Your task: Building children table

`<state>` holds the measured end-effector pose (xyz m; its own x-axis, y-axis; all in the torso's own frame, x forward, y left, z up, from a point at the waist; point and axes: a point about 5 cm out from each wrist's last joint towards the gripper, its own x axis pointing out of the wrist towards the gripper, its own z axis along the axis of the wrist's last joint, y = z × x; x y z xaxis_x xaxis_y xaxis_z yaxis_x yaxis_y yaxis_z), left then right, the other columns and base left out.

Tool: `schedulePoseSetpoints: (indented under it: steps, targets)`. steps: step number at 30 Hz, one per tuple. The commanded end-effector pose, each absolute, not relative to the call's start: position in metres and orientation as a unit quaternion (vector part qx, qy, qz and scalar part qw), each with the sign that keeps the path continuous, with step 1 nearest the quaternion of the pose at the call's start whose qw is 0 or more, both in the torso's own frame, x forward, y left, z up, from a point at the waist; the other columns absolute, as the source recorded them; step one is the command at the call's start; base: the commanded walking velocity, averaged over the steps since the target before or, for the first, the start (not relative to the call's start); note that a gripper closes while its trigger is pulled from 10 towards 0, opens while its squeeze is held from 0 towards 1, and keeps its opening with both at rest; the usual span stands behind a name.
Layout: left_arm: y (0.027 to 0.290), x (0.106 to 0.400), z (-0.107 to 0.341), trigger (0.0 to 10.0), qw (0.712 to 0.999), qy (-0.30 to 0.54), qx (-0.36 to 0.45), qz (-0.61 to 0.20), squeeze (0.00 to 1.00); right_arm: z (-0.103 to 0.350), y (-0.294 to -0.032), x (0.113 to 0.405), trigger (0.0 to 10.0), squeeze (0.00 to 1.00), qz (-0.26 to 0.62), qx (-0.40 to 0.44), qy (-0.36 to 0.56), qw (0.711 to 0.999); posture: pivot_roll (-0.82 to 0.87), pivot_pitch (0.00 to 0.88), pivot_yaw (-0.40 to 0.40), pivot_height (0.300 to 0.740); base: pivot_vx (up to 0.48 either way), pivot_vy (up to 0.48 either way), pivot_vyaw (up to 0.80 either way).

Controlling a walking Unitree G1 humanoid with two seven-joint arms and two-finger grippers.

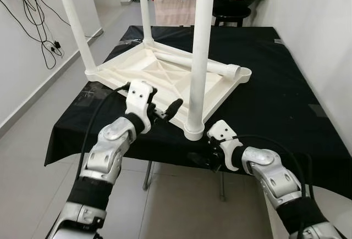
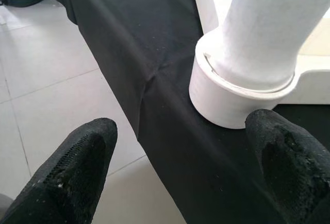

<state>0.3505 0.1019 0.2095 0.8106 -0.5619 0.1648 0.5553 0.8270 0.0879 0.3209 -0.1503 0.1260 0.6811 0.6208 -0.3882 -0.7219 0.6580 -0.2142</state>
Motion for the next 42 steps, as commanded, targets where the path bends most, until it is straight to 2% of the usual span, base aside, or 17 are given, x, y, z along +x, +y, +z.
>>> schedulePoseSetpoints:
  steps: [1,2,3,10,18,21,25,28,34,38,42]
  targets:
    - [0.1,0.352,0.206,10.0,0.95,-0.087,0.017,-0.301,0.27,0.124,-0.148,0.318,10.0,0.0,0.377,-0.174,0.145,0.898,-0.05,0.086,0.002,0.74,0.0,0.0,0.0]
    - [0.098,0.354,0.208,10.0,0.948,-0.088,0.019,-0.306,0.27,0.124,-0.148,0.317,10.0,0.0,0.377,-0.173,0.145,0.898,-0.05,0.088,0.003,0.74,0.0,0.0,0.0]
    - [0.097,0.357,0.209,10.0,0.947,-0.087,0.025,-0.31,0.0,0.124,-0.148,0.316,10.0,0.0,0.377,-0.173,0.145,0.898,-0.05,0.092,0.005,0.74,0.0,0.0,0.0]
    - [0.084,0.37,0.214,10.0,0.932,-0.08,0.043,-0.351,0.0,0.125,-0.147,0.313,10.0,0.0,0.377,-0.172,0.146,0.898,-0.07,0.107,0.014,0.74,0.0,0.0,0.0]
    - [0.075,0.382,0.222,10.0,0.928,-0.078,0.056,-0.361,0.0,0.125,-0.145,0.309,10.0,0.0,0.377,-0.17,0.146,0.898,-0.07,0.119,0.027,0.74,0.0,0.0,0.0]
    - [0.063,0.381,0.228,10.0,0.914,-0.082,0.047,-0.394,0.0,0.125,-0.144,0.308,10.0,0.0,0.377,-0.167,0.147,0.899,-0.08,0.125,0.032,0.74,0.0,0.0,0.0]
    - [0.06,0.38,0.229,10.0,0.909,-0.083,0.041,-0.406,0.0,0.125,-0.144,0.307,10.0,0.0,0.376,-0.167,0.147,0.899,-0.08,0.127,0.032,0.74,0.0,0.0,0.0]
    - [0.049,0.371,0.234,10.0,0.876,-0.091,0.013,-0.473,0.0,0.126,-0.143,0.306,10.0,0.0,0.377,-0.166,0.148,0.899,-0.08,0.128,0.033,0.74,0.0,0.0,0.0]
    - [0.043,0.363,0.237,10.0,0.85,-0.099,0.001,-0.517,0.0,0.125,-0.142,0.307,10.0,0.0,0.379,-0.165,0.149,0.898,-0.07,0.127,0.03,0.74,0.0,0.0,0.0]
    - [0.045,0.366,0.237,10.0,0.855,-0.104,0.015,-0.508,0.0,0.126,-0.14,0.307,10.0,0.0,0.381,-0.165,0.15,0.897,-0.07,0.126,0.03,0.74,0.0,0.0,0.0]
    - [0.051,0.379,0.245,10.0,0.883,-0.115,0.026,-0.455,0.0,0.127,-0.139,0.307,10.0,0.0,0.382,-0.164,0.148,0.897,-0.08,0.125,0.03,0.74,0.0,0.0,0.0]
